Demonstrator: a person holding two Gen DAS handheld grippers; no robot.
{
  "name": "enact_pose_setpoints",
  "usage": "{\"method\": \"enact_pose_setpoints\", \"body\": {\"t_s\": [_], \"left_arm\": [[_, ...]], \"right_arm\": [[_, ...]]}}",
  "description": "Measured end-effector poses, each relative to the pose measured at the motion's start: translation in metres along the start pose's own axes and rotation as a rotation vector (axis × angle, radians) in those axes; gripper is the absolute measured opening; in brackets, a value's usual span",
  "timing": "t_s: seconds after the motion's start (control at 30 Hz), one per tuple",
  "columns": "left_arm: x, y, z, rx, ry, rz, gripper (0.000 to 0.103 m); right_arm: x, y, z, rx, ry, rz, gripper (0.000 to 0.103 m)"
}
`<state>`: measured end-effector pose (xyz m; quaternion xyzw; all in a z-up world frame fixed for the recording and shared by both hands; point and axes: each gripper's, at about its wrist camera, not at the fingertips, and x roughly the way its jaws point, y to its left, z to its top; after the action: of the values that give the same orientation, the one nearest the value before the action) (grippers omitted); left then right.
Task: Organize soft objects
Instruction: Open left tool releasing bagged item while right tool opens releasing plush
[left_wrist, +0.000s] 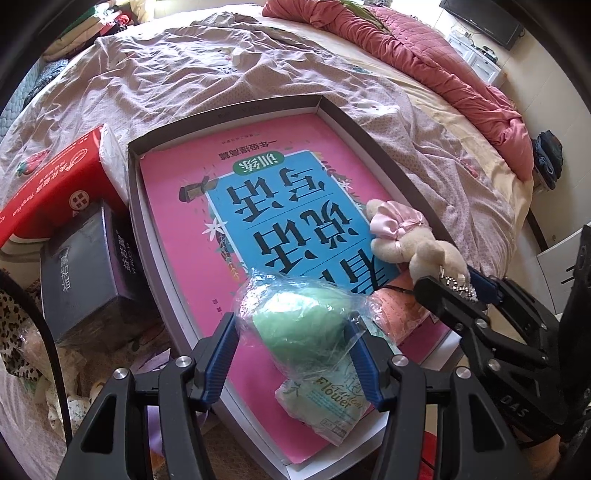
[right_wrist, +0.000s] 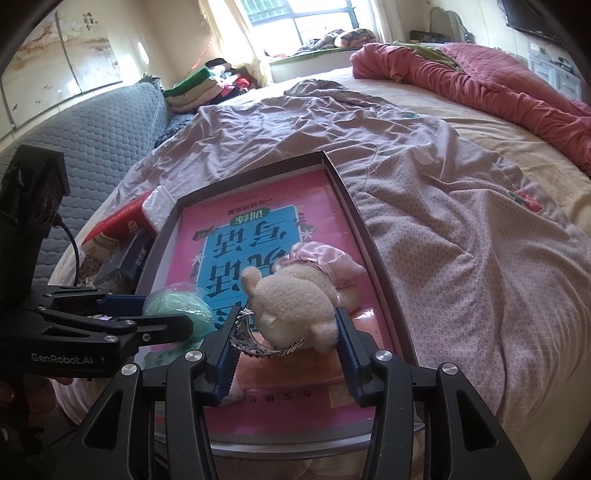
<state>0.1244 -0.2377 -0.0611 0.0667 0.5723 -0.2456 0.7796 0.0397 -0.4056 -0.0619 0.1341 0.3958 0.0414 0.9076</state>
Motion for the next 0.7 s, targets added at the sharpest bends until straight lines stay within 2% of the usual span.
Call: {"method": "enact_pose_setpoints", "body": {"t_s": [0.5, 0.7], "left_arm": [[0.003, -0.001, -0.001, 0.019, 0.018, 0.061, 0.061], [0.000, -0.001, -0.003, 0.024, 0.020, 0.071, 0.062]], "right_arm": [[-0.012, 0.014, 0.007, -0.035, -0.022, -0.013, 0.070], [-0.018, 0.014, 0.008, -0.038, -0.035, -0.036, 0.072]]}}
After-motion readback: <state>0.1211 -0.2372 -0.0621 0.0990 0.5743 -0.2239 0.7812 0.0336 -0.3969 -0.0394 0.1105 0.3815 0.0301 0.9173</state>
